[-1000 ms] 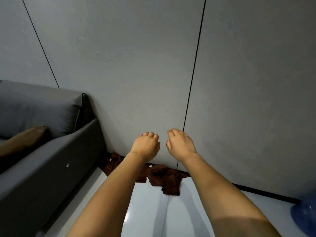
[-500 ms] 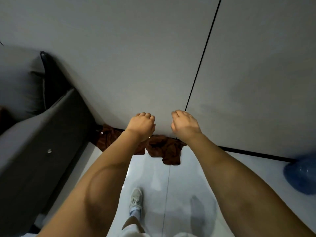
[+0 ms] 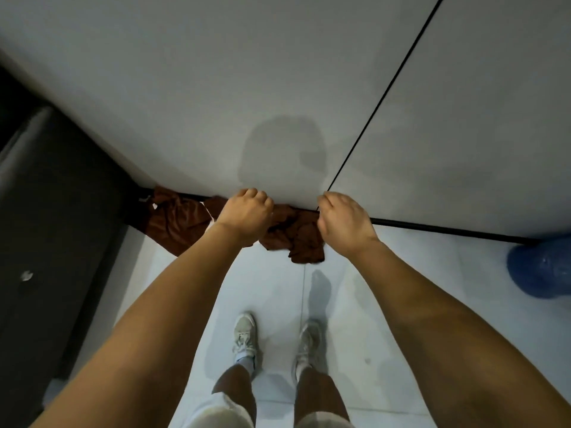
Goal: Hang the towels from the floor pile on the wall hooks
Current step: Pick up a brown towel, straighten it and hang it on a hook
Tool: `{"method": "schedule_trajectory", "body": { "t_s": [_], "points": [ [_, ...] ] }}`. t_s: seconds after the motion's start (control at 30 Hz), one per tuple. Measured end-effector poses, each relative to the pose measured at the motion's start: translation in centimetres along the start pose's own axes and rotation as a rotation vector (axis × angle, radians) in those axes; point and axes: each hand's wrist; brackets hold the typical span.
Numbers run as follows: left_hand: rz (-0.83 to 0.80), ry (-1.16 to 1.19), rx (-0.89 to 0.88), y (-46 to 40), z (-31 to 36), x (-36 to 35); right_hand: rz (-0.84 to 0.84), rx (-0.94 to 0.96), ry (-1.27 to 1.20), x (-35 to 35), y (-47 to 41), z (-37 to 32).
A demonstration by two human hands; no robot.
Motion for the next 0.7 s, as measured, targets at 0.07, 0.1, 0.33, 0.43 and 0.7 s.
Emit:
{"method": "schedule_trajectory", "body": {
  "t_s": [0.07, 0.1, 0.33, 0.43, 0.7],
  "points": [
    [0.013, 0.010, 0.014, -1.7, -0.3, -2.6, 0.024, 0.008, 0.003, -2.4, -2.0, 1.1],
    [-0.001, 0.023, 0.022, -2.5, -0.2, -4.2, 0.046, 0.023, -0.007, -4.1, -2.9, 1.6],
    [0.017, 0.147, 0.000, -5.3, 2.3, -19.1, 0.111, 0.089, -0.046, -19.8, -6.2, 4.5],
    [-0.115, 0.106, -0.056, -5.4, 4.5, -28.1, 0.054, 0.093, -0.069, -29.7, -5.5, 5.8],
    [-0.121, 0.079, -0.108, -9.7, 7.0, -48.7, -0.002, 0.114, 0.014, -51.5, -5.9, 11.0]
  ]
}}
Point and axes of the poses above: each hand's wrist, its own y-axis away from the middle knuckle, its own x-axis out of the back of the hand, z = x × y, and after that the axes turned 2 degrees about -z, right-handed
